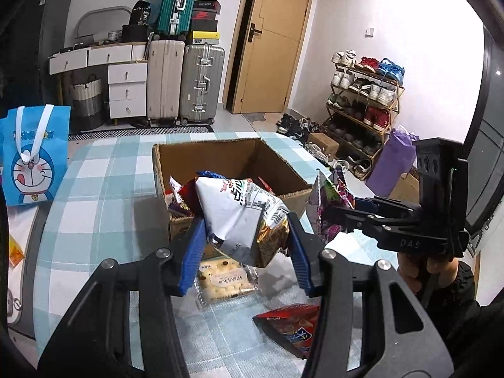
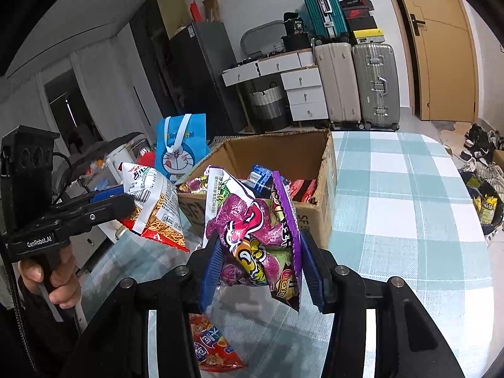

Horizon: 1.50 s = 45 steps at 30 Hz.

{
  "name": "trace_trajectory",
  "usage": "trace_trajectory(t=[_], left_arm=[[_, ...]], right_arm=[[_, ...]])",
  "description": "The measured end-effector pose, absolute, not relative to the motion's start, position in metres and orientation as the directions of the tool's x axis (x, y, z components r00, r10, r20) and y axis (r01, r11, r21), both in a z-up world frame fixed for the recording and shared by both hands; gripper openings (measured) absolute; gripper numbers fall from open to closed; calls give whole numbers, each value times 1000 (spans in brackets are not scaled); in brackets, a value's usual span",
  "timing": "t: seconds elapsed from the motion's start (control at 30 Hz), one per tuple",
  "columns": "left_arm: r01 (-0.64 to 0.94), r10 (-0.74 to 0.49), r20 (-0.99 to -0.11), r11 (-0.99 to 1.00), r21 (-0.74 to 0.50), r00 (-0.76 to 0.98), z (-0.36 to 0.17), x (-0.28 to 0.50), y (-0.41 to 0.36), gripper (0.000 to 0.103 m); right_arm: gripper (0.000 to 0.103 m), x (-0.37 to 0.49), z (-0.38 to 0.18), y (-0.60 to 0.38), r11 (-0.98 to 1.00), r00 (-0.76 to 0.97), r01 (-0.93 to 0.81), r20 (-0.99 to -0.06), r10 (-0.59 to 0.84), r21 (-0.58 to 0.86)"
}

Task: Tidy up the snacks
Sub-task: 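Lift and carry both held bags over the box with both grippers, then open both grippers to drop the bags into the box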

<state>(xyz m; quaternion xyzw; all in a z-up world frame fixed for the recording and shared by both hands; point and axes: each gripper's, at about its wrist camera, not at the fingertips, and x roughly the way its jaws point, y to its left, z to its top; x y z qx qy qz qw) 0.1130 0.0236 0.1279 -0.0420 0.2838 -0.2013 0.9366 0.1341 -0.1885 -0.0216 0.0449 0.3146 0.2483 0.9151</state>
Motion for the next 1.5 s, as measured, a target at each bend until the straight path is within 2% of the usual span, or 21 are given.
trace_trajectory(t=[0.37, 0.7, 1.17, 1.5], left_arm=[[317, -359, -485, 933, -170, 797, 147, 124, 21, 47], [247, -272, -478, 962, -116, 835, 164, 152, 16, 47], [189, -228, -521, 974, -128, 823, 138, 229, 8, 47], [166, -166, -530, 985, -48, 832, 110, 264, -2, 47]], right_arm=[[48, 144, -2, -187, 875, 711, -424, -513, 481, 234], [48, 165, 12, -182, 877, 719, -416, -503, 479, 240], [48, 215, 3, -168, 886, 712, -377, -527, 465, 272], [48, 245, -17, -149, 895, 691, -374, -571, 443, 241]])
